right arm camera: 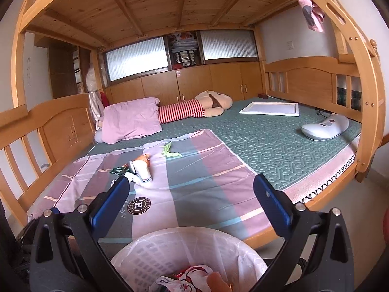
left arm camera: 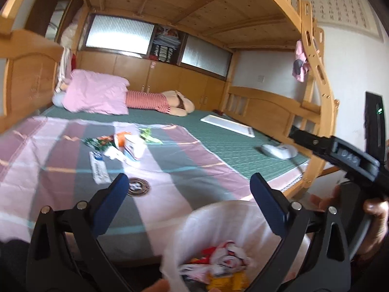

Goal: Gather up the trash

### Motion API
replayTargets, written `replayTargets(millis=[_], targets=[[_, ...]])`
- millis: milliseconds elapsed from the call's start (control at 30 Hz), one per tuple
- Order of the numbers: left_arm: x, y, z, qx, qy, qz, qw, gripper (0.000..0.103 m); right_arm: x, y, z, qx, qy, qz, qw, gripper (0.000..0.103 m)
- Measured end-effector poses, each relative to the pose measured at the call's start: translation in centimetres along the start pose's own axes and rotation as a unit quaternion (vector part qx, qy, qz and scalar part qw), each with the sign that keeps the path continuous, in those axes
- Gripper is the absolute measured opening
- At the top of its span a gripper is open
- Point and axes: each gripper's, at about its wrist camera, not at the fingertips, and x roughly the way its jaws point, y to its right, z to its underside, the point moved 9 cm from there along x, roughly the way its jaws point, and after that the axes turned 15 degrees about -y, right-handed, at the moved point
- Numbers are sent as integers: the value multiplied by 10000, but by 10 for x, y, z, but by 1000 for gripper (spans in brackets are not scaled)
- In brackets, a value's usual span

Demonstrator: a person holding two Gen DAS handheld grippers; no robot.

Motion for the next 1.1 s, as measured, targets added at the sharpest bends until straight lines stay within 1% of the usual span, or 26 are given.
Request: replayTargets(millis=[67,100,133,200,267,333,400,433,500,567,633,667,700,733,767,800,833,867,933,967,1000,1067,1100], targets=[[8,-12,-8,98,-140,-404,9990,99,4,-2,-3,-69,-26,95,9999,100],[11,-19,-11,77,-175,-528,9984,99,8,-4,-4,-110,-62,135,9998,100],[17,-29,-17,-4,-195,-617,9979,99,11,-5,-6,-135,-85,153,9998,100],[28,-47,-24,-147,-299,-677,9972,99,22,-7,-9,-105,-186,173,9996,100],[46,-76,-31,-379,-536,-863,9941,99,37,-9,-12,1,-420,59,9991,100],[67,-109,-36,-688,-862,-1158,9871,99,63,-14,-18,19,-826,-23,9966,100],[93,-153,-34,-1173,-1329,-1532,9722,99,88,-23,-22,-119,-1165,-48,9931,100],[106,-181,-31,-1550,-1556,-1709,9605,98,100,-31,-22,-238,-1300,-77,9912,100],[120,-218,-28,-2035,-1694,-1840,9466,96,130,-52,-25,-599,-1539,-76,9862,99],[129,-246,-25,-2221,-1757,-2003,9379,95,158,-76,-28,-909,-1672,-124,9816,96],[130,-275,-17,-2256,-1773,-2390,9277,89,193,-104,-29,-1072,-1918,-309,9751,92],[127,-286,-12,-2340,-1839,-2586,9190,88,206,-116,-27,-1101,-2044,-432,9717,90],[124,-298,-2,-2550,-1951,-2780,9053,82,225,-132,-24,-1154,-2249,-605,9656,89],[122,-308,8,-2809,-2013,-2802,8956,79,242,-146,-21,-1188,-2431,-749,9598,86],[120,-318,18,-3167,-2045,-2685,8864,79,262,-159,-17,-1203,-2646,-857,9530,81],[117,-328,27,-3529,-2040,-2591,8756,79,283,-167,-16,-1169,-2768,-777,9506,78],[113,-335,33,-3758,-2021,-2565,8673,79,299,-170,-19,-1129,-2759,-561,9529,77],[110,-345,42,-4075,-2013,-2535,8539,79,316,-170,-27,-1073,-2645,-289,9579,77],[110,-351,53,-4428,-2089,-2437,8372,83,344,-170,-44,-1023,-2388,113,9656,79],[114,-352,58,-4564,-2161,-2303,8319,84,359,-171,-50,-1097,-2346,315,9654,85],[120,-350,61,-4632,-2217,-2164,8303,85,375,-172,-54,-1256,-2378,495,9619,87],[134,-345,61,-4659,-2337,-1878,8325,86,401,-175,-54,-1617,-2501,814,9511,89],[141,-341,58,-4624,-2380,-1729,8364,88,412,-175,-52,-1780,-2604,928,9444,89]])
